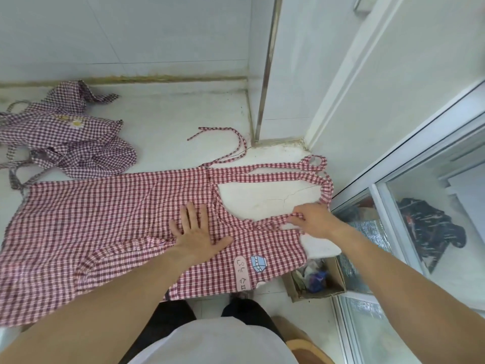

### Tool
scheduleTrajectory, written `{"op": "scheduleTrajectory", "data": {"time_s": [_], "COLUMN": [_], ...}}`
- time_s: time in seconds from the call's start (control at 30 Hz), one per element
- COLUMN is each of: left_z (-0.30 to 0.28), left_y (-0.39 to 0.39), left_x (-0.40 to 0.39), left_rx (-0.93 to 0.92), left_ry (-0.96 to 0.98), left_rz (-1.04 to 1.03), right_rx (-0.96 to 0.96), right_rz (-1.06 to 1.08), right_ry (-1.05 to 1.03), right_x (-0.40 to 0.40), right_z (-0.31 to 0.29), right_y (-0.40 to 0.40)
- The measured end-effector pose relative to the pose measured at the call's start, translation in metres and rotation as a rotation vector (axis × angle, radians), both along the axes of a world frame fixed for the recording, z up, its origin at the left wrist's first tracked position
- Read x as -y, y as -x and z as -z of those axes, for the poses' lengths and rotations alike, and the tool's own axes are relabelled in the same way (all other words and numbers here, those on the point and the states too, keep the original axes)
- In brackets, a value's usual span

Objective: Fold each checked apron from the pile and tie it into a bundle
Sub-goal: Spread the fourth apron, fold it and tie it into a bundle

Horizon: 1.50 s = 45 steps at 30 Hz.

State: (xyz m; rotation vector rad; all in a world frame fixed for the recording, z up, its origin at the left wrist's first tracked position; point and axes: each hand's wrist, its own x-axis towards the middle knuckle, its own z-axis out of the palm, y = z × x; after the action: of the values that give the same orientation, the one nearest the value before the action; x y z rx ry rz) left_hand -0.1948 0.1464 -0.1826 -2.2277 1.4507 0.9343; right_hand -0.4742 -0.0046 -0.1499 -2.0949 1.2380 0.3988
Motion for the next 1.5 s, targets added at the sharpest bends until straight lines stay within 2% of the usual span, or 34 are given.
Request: {"op": "scheduleTrajectory", "data": {"time_s": [0.07, 0.17, 0.23, 0.3, 0.37, 0.43, 0.5, 0.53, 0.6, 0.67, 0.77, 0.8, 0.87, 0.93, 1.0, 1.2, 1.3, 1.4, 1.47, 1.5], "left_z": [0.000, -0.001, -0.002, -0.002, -0.008, -0.017, -0.024, -0.025, -0.021, -0.014, -0.010, -0.010, -0.010, -0.010, -0.008, -0.012, -0.013, -0.020, -0.028, -0.030], "left_y": [-0.011, -0.015, -0.013, -0.011, -0.006, 0.003, 0.019, 0.026, 0.039, 0.046, 0.048, 0.047, 0.043, 0.038, 0.035, 0.036, 0.037, 0.039, 0.036, 0.033], "left_x": [-0.002, 0.001, 0.005, 0.008, 0.009, 0.007, 0.004, 0.001, -0.003, -0.004, -0.004, -0.004, -0.004, -0.005, -0.006, -0.004, -0.005, -0.001, 0.006, 0.010], "left_rx": [-0.019, -0.033, -0.026, -0.006, 0.034, 0.109, 0.159, 0.138, 0.062, 0.036, 0.032, 0.022, -0.001, -0.017, -0.033, -0.033, -0.032, -0.017, -0.021, -0.022], "left_ry": [0.000, -0.010, -0.018, 0.002, 0.084, 0.266, 0.406, 0.398, 0.251, 0.114, 0.069, 0.064, 0.032, -0.002, -0.023, -0.094, -0.091, -0.026, 0.154, 0.274], "left_rz": [-0.014, -0.035, -0.033, -0.031, -0.039, -0.029, 0.017, 0.029, 0.015, 0.021, 0.036, 0.044, 0.069, 0.092, 0.091, 0.079, 0.090, 0.069, 0.035, 0.061], "right_rx": [-0.048, -0.151, -0.001, 0.239, 0.353, 0.248, 0.047, -0.004, 0.035, 0.076, 0.173, 0.208, 0.324, 0.467, 0.485, -0.051, -0.141, -0.022, 0.142, 0.230], "right_rz": [0.101, 0.119, 0.137, 0.146, 0.112, 0.054, 0.150, 0.271, 0.551, 0.732, 0.735, 0.705, 0.662, 0.741, 0.801, 0.545, 0.530, 0.600, 0.622, 0.545], "right_ry": [0.034, 0.193, 0.346, 0.513, 0.552, 0.435, 0.272, 0.214, 0.159, 0.061, -0.262, -0.300, -0.228, -0.155, -0.159, -0.071, -0.085, 0.079, 0.290, 0.378], "right_x": [0.012, 0.018, 0.006, -0.017, -0.037, -0.054, -0.061, -0.063, -0.064, -0.063, -0.068, -0.073, -0.080, -0.084, -0.087, -0.091, -0.081, -0.070, -0.069, -0.068], "right_z": [-0.005, -0.007, -0.003, -0.005, -0.010, -0.008, -0.003, -0.001, 0.000, -0.007, -0.010, -0.010, -0.006, -0.003, -0.001, 0.003, 0.005, 0.003, 0.000, -0.001], "right_y": [0.024, 0.038, 0.033, 0.020, 0.010, 0.005, 0.007, 0.008, 0.015, 0.017, 0.009, 0.004, -0.006, -0.014, -0.015, 0.000, 0.005, 0.005, -0.002, -0.007]}}
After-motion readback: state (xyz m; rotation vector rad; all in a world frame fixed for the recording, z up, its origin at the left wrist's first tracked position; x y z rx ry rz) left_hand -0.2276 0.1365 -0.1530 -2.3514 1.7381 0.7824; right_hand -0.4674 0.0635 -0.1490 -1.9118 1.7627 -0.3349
